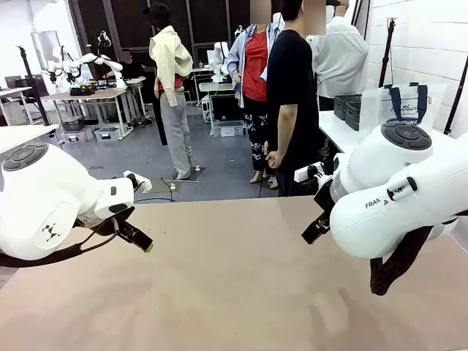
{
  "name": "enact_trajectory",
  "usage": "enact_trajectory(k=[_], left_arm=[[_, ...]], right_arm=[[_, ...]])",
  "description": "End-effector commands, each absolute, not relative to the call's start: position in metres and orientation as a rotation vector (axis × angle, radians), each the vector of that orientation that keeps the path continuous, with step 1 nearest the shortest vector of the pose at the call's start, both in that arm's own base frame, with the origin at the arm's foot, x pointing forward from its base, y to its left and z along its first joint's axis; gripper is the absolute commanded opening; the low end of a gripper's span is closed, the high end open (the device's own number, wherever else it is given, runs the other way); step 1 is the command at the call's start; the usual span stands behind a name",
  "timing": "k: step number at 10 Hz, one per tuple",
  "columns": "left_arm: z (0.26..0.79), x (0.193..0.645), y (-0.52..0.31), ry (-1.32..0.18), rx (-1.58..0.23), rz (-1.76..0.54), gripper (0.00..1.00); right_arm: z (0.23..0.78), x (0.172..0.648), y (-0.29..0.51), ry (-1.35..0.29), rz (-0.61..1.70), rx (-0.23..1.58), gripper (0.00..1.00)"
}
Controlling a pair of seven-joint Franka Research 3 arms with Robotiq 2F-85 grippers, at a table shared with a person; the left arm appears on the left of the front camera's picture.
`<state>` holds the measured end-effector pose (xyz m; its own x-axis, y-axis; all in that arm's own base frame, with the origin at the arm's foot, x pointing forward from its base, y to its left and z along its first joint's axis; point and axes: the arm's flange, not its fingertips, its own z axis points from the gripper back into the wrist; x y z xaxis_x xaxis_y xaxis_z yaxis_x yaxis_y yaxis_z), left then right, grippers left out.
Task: Transfer purchased items from the store into the shopping bag.
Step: Open the Reusable shopping bag in the center of the table.
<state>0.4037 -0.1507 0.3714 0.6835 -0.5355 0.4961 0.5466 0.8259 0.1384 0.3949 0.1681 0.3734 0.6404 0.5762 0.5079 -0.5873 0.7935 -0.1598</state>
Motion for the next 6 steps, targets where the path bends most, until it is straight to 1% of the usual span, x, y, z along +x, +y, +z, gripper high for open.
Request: enact_trajectory(k=[1,6], left_arm=[[0.3714,0.4037,-0.1507,-0.549,-0.021,-0.607,1.00],[0.3714,0.4037,-0.1507,-0.549,-0.021,-0.607,1.00]], right_arm=[[0.3734,0.3949,0.1681,-0.572,0.664,0.021,1.00],[0.3734,0.3949,0.1681,-0.572,0.664,0.021,1.00]])
